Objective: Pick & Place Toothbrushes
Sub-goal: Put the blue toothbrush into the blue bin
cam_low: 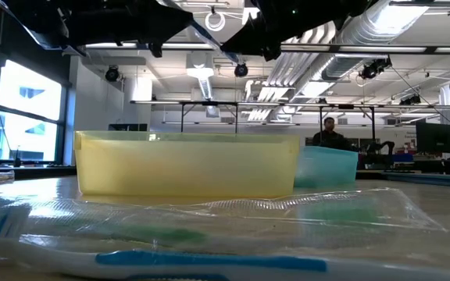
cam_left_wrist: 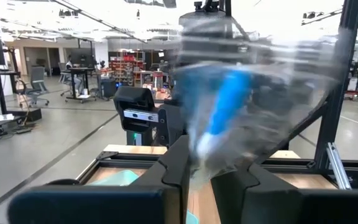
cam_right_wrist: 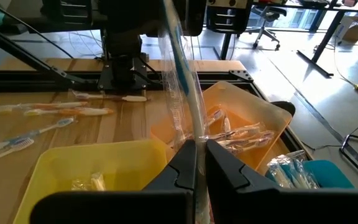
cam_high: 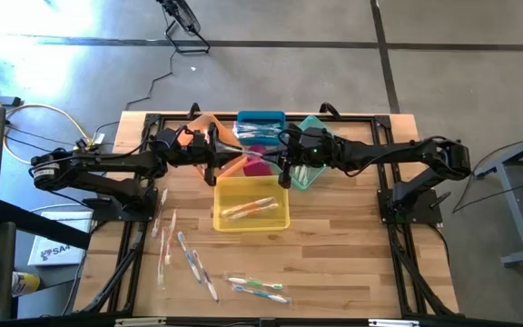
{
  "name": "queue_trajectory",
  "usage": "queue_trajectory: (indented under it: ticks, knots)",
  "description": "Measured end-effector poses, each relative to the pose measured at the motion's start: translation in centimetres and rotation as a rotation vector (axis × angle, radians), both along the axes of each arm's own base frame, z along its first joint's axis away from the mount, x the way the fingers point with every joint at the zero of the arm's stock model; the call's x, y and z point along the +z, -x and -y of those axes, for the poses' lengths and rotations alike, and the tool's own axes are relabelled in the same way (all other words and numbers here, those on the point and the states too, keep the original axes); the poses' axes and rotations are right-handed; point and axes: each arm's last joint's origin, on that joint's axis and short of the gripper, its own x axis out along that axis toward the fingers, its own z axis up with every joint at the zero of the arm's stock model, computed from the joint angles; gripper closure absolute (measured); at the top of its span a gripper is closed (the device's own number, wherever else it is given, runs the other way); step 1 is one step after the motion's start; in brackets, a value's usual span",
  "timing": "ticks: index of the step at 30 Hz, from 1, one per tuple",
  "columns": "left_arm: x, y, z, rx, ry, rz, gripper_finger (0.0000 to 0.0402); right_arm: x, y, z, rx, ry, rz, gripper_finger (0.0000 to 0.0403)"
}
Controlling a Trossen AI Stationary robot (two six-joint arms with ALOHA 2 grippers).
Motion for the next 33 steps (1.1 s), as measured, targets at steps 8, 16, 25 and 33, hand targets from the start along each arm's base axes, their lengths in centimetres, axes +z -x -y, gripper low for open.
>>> queue_trajectory:
  ticks: [8, 16, 25, 33]
  knots:
    - [0.0, 0.0, 0.0, 0.004, -0.002, 0.001, 0.0378, 0.0, 0.0, 0.0, 0.005, -0.003, -0.001, 0.0395]
    - [0.0, 0.0, 0.0, -0.004, -0.001, 0.0, 0.0373, 0.0, 0.0, -0.1, 0.021, -0.007, 0.0, 0.0383]
    - [0.0, 0.0, 0.0, -0.008, 0.003, -0.003, 0.0378, 0.0, -0.1, -0.4, 0.03, -0.002, 0.003, 0.0315]
    - [0.0, 0.2, -0.6, 0.057, 0.016, 0.003, 0.0381, 0.9, 0.5, -1.1, -0.053, 0.032, 0.011, 0.0218]
